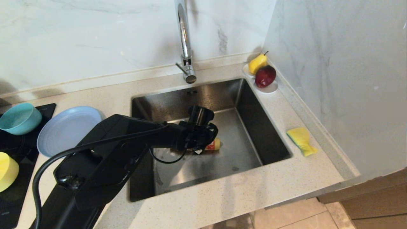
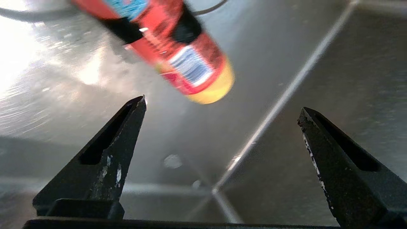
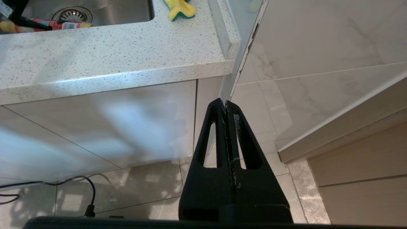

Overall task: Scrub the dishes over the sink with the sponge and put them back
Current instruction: Place the bowl on the plate

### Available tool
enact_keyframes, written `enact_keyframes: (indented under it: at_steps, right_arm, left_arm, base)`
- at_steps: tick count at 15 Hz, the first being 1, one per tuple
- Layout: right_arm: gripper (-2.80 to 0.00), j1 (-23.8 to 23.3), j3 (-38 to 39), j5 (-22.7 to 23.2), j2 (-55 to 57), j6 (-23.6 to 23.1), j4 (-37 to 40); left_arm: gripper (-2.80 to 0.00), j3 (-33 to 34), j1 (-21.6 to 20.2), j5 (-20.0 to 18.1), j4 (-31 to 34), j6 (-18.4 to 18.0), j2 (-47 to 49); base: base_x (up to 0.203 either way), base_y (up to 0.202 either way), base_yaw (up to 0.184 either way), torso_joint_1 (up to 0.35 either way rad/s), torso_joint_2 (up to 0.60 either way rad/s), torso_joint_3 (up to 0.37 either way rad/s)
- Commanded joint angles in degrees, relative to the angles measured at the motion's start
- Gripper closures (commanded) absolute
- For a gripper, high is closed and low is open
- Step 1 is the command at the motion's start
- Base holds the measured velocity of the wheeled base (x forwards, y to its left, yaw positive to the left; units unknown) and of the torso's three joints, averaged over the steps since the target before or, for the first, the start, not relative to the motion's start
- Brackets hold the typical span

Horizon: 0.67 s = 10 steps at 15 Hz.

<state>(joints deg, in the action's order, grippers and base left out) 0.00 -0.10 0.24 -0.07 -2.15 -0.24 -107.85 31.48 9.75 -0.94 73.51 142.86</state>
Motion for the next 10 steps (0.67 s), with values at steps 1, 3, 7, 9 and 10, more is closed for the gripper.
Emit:
enact_keyframes:
  at_steps: [1, 3, 7, 9, 10]
  right_arm:
    - [0.0, 0.0, 0.01, 0.02, 0.07, -0.05, -0.02]
    - [0.0, 0.0, 0.01, 0.02, 0.07, -0.05, -0.02]
    - [0.0, 0.0, 0.01, 0.02, 0.07, -0.05, -0.02]
    - [0.0, 0.0, 0.01, 0.02, 0.07, -0.05, -0.02]
    - [0.0, 0.0, 0.01, 0.02, 0.07, -0.05, -0.02]
  left_arm:
    - [-2.8, 0.01, -0.01, 0.09, -1.38, 0.41, 0.53]
    - [-2.8, 0.01, -0.01, 0.14, -1.5, 0.35, 1.35]
    - [-2.8, -0.08, -0.19, 0.27, -3.84, 0.14, 2.91]
    - [-2.8, -0.08, -0.19, 0.27, -4.07, 0.06, 3.39]
    - [-2.8, -0.08, -0.19, 0.27, -4.34, -0.03, 3.65]
  base:
    - [0.0, 0.0, 0.0, 0.0, 0.0, 0.0]
    - [0.0, 0.0, 0.0, 0.0, 0.0, 0.0]
    - [0.0, 0.0, 0.0, 0.0, 0.0, 0.0]
    - [0.0, 0.0, 0.0, 0.0, 0.0, 0.0]
    - [0.0, 0.0, 0.0, 0.0, 0.0, 0.0]
